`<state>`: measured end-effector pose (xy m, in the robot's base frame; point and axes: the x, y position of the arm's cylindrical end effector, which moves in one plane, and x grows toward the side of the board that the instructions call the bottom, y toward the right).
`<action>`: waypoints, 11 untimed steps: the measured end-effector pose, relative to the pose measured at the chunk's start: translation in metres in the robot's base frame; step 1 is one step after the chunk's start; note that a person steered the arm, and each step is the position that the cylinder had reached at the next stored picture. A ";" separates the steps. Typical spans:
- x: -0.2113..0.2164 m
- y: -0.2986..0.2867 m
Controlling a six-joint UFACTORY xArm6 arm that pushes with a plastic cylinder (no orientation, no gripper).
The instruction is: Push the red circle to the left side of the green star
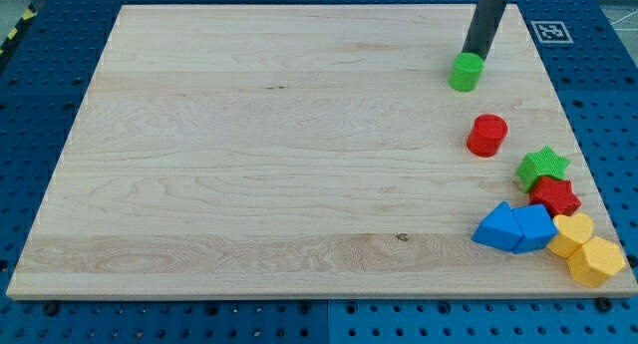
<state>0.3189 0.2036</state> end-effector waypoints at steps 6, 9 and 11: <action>0.109 0.000; 0.146 0.000; 0.168 0.000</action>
